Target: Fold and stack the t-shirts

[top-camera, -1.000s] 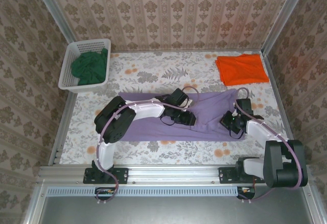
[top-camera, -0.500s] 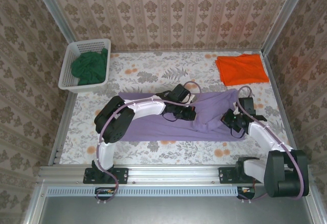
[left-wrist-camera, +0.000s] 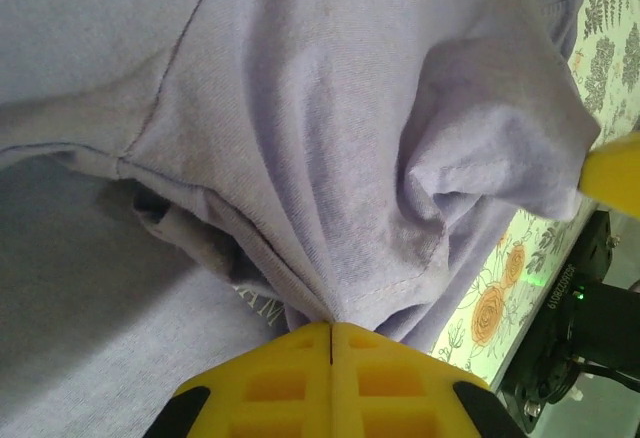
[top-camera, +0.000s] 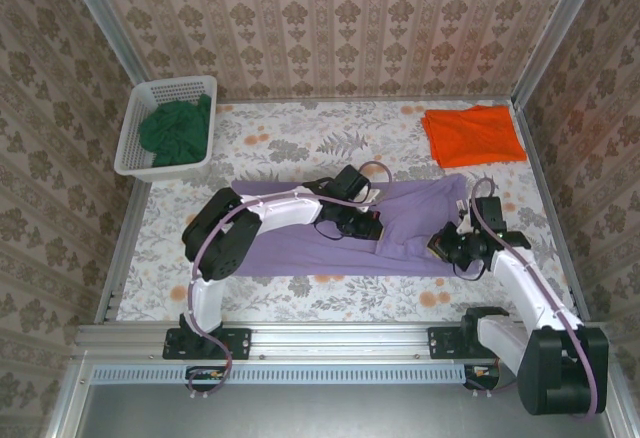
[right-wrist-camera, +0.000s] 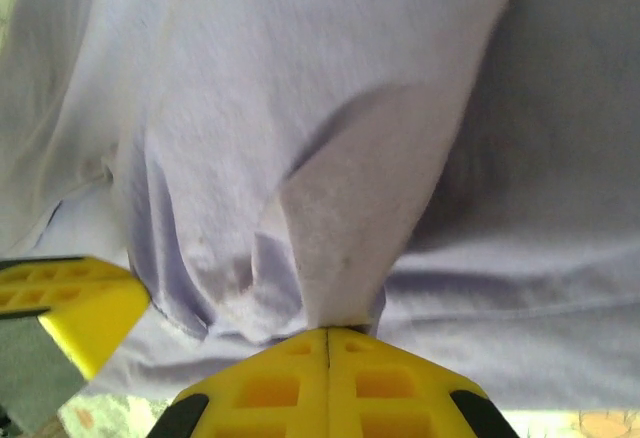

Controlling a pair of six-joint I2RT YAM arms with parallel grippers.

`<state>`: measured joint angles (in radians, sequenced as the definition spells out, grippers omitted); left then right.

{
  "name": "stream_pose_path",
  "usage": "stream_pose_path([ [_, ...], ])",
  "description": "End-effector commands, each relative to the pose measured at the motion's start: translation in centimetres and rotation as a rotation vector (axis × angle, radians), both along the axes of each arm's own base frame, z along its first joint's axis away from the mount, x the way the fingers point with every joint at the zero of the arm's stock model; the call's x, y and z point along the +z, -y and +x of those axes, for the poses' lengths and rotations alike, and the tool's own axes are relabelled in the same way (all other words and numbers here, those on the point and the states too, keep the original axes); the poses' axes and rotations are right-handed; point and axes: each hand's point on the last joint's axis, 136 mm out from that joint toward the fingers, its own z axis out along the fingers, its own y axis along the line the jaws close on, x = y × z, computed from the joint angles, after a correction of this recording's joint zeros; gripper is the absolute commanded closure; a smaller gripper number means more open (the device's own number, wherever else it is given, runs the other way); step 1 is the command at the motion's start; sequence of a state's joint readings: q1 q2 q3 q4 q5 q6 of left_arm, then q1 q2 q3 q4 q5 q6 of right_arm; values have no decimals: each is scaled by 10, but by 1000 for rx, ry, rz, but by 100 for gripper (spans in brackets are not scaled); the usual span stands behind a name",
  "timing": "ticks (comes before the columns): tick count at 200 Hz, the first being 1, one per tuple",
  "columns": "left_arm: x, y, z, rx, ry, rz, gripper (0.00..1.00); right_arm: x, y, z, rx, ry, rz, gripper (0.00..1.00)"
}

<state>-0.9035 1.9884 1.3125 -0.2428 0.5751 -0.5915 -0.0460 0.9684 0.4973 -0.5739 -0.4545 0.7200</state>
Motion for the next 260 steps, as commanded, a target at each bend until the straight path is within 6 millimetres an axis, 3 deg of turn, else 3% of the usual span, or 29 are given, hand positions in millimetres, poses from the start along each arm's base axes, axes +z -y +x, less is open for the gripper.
stream_pose_path([
  [1, 14, -4, -1, 10, -37, -36, 94, -10, -5, -32, -30, -115, 48, 100],
  [30, 19, -7, 9, 45, -47, -56, 91, -6, 8, -33, -86, -102, -2, 100],
  [86, 54, 11, 18, 34, -58, -140, 91, 56, 37, 20, -195, 63, -4, 100],
  [114, 67, 18, 15, 17, -55, -163, 91, 68, 46, 35, -196, 74, -11, 100],
  [145, 60, 13, -2, -1, -71, -142, 89, 69, 48, 23, -194, 81, -30, 100],
  [183, 31, -8, -15, 24, -106, -89, 82, 33, 29, -15, -182, 1, 48, 100],
  [189, 27, -14, -10, 44, -95, -67, 74, 28, 28, -20, -183, -11, 49, 99],
  [204, 23, -33, 11, 132, -43, -15, 53, 17, 35, -27, -202, -31, -2, 74],
  [215, 31, -44, 28, 192, 14, -3, 43, 18, 46, -26, -229, -32, -59, 62],
  [228, 46, -58, 49, 249, 95, 13, 41, 26, 64, -19, -288, -16, -135, 54],
  [260, 70, -117, 104, 440, 252, 104, 41, 62, 93, 18, -426, 130, -193, 54],
])
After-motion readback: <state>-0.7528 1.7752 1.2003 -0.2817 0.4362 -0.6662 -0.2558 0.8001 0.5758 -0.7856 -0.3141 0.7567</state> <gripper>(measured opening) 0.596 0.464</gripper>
